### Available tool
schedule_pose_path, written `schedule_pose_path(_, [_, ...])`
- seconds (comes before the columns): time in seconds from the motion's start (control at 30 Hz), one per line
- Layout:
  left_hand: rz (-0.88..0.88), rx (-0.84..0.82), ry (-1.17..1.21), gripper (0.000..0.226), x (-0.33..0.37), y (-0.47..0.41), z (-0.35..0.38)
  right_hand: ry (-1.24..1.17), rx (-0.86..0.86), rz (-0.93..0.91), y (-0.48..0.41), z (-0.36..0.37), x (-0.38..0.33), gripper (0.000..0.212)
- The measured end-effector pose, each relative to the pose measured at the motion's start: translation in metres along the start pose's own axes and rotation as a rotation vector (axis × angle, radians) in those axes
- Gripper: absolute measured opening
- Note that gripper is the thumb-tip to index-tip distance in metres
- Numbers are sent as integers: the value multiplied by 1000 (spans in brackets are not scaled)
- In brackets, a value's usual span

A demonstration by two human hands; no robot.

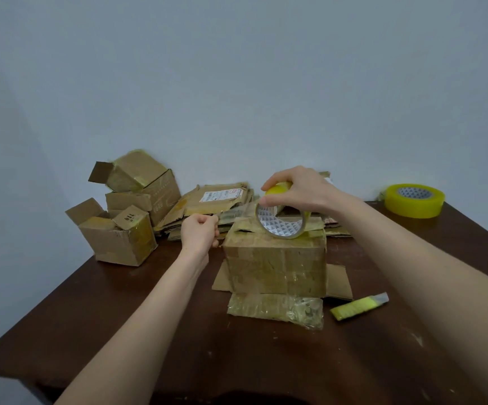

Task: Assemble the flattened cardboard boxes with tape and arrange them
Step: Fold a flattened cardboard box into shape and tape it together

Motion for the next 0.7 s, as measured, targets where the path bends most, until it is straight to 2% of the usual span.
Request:
schedule_pose_path(0.13, [-81,-53,-57,14,-22,9,0,-10,-50,-19,6,10,1,32])
schedule_pose_path(0.27, [-268,-239,30,21,-49,27,27,-98,-45,-24,13,16,11,32])
schedule_pose_path(0.37, [-250,-407,-182,20,-57,30,32,-95,-30,-38,15,19,13,30])
schedule_pose_path(0.43, [-74,-422,-446,19,-44,20,24,-67,-19,-44,15,20,14,32])
schedule_pose_path(0.47, [96,-356,-568,22,-27,12,17,-58,-14,-44,15,20,15,33])
schedule_pose_path(0.5, [284,-294,-610,29,-2,8,15,-51,-11,-44,15,21,16,35])
schedule_pose_path(0.53, [449,-308,-575,39,23,13,21,-48,-6,-50,15,21,15,37])
schedule_pose_path(0.6, [627,-551,-526,69,51,35,53,-64,-1,-67,15,20,13,43])
schedule_pose_path(0.63, [672,-669,-602,84,52,48,70,-98,-7,-62,15,19,14,48])
schedule_pose_path(0.7, [813,-730,-838,96,42,63,87,-212,-19,6,15,18,28,59])
Point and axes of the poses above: each hand's wrist, its own y-axis away from the middle knuckle, its own z-axis out of the palm, x = y × z, the point moved 10 cm from there along -y, towards the middle knuckle, and after that the axes turned 9 degrees about z, right-handed, at the moved point
